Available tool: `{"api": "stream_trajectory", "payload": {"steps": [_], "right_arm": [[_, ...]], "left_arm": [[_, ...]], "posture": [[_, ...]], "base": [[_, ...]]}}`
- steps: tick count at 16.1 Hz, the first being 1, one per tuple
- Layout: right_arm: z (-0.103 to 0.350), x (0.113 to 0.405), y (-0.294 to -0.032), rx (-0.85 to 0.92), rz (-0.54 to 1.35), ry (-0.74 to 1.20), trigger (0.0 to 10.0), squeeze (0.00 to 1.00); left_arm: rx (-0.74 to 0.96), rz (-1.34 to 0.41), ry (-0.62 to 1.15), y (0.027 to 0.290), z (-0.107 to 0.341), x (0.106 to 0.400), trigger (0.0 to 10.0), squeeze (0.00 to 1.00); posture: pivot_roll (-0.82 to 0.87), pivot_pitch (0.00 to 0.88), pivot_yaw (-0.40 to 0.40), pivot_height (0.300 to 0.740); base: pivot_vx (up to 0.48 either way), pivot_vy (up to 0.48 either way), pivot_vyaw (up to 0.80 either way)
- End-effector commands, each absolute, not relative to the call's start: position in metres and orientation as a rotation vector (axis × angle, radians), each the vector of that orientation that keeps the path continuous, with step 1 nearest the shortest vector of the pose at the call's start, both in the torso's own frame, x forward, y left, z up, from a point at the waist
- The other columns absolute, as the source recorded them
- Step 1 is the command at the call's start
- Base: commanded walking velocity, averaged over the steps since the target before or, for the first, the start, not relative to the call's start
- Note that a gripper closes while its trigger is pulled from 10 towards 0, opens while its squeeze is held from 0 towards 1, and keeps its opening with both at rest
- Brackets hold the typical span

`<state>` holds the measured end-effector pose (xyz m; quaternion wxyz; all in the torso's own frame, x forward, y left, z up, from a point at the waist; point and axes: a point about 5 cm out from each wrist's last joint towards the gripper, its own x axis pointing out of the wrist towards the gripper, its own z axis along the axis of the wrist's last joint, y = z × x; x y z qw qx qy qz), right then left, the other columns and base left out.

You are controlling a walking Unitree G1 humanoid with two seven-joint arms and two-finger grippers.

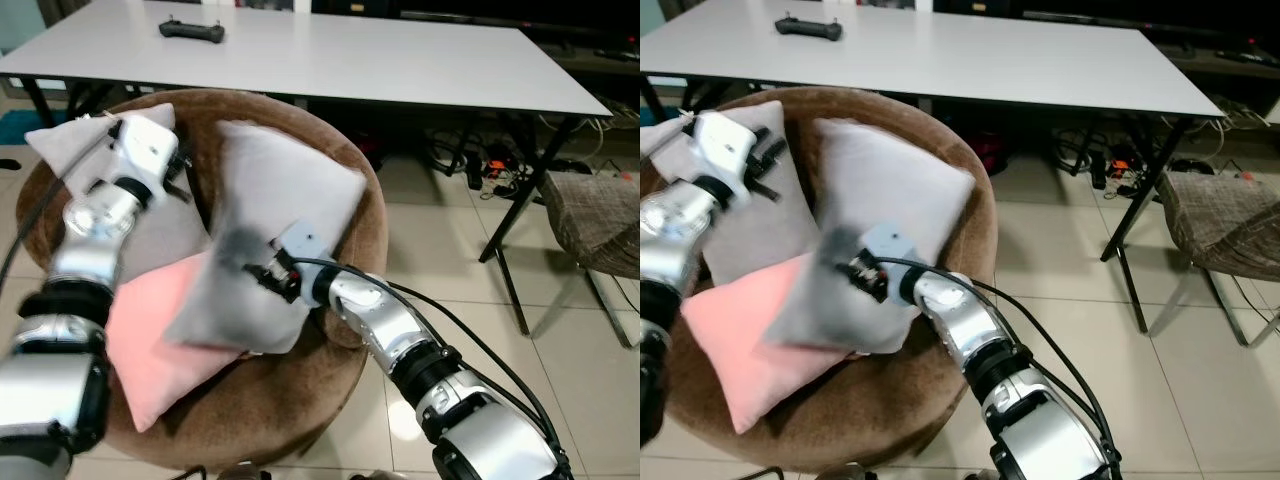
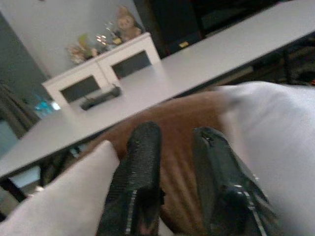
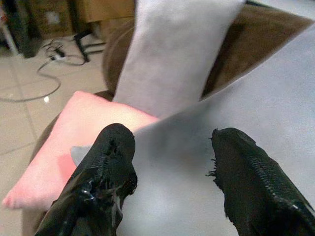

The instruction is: Move the pillow to the sofa from floor

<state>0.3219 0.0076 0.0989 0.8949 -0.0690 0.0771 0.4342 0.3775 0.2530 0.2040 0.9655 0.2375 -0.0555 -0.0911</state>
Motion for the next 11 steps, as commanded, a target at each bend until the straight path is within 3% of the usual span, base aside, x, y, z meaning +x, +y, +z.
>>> {"api": "stream_trajectory", "payload": {"steps": [1,6,8,9,11], "right_arm": [[0.105,0.327,0.003,-0.133,0.865,0.129,10.0,0.00],[0.121,0.340,-0.057,-0.088,0.646,0.025,10.0,0.00],[0.126,0.330,-0.100,-0.055,0.468,-0.007,10.0,0.00],[0.127,0.327,-0.109,-0.055,0.423,-0.006,10.0,0.00],[0.128,0.311,-0.135,-0.050,0.303,-0.011,10.0,0.00]], "left_arm": [[0.487,-0.188,-0.124,0.251,0.207,0.379,10.0,1.00],[0.327,-0.272,-0.092,0.231,0.177,0.368,10.0,1.00],[0.115,-0.272,-0.073,0.201,0.152,0.344,10.0,0.95],[0.075,-0.259,-0.067,0.195,0.149,0.338,10.0,0.75],[0.058,-0.268,-0.061,0.175,0.137,0.316,10.0,0.45]], "posture": [[0.04,0.000,-0.045,0.740],[0.02,0.000,-0.018,0.740],[0.01,0.000,-0.009,0.740],[0.00,0.000,-0.008,0.740],[-0.01,0.000,-0.003,0.740]], "base": [[0.000,0.000,0.00],[0.000,0.000,0.00],[0.000,0.000,0.00],[0.000,0.000,0.00],[0.000,0.000,0.00]]}}
